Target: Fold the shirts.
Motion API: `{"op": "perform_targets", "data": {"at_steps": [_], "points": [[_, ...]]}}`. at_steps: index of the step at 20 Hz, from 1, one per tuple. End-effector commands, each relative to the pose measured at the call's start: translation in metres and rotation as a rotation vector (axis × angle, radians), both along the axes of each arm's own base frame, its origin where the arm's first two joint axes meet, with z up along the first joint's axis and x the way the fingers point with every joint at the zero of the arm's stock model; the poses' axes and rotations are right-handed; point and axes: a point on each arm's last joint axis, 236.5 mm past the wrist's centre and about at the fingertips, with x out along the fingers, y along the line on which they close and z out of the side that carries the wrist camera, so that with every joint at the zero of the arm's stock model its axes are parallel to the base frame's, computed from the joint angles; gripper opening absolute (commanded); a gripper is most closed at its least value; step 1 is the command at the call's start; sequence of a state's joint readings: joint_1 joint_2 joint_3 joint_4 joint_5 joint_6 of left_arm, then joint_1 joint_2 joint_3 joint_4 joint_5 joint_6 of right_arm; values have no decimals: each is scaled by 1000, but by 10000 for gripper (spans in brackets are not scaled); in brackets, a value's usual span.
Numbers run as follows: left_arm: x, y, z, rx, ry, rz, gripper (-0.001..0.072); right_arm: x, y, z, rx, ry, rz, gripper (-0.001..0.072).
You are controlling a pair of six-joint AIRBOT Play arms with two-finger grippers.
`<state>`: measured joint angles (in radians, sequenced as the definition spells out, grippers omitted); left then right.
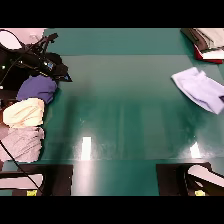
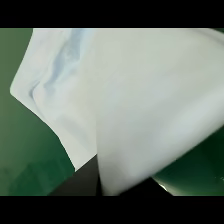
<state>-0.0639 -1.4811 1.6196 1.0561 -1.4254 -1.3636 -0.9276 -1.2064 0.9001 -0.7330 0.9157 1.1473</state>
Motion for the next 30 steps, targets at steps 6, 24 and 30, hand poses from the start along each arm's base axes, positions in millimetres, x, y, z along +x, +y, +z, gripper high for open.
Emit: {"op": "perform_targets", "data": {"at_steps": [6, 24, 30], "points": [[1, -5, 2, -13, -8, -5, 24, -78, -38, -17, -103, 227, -178, 19], [4, -6, 4, -18, -26, -4, 24, -52, 53, 50, -90, 373, 192, 410], [-7, -6, 1, -13, 16, -26, 24, 4, 225, 79, -146, 265, 698, 409]]}}
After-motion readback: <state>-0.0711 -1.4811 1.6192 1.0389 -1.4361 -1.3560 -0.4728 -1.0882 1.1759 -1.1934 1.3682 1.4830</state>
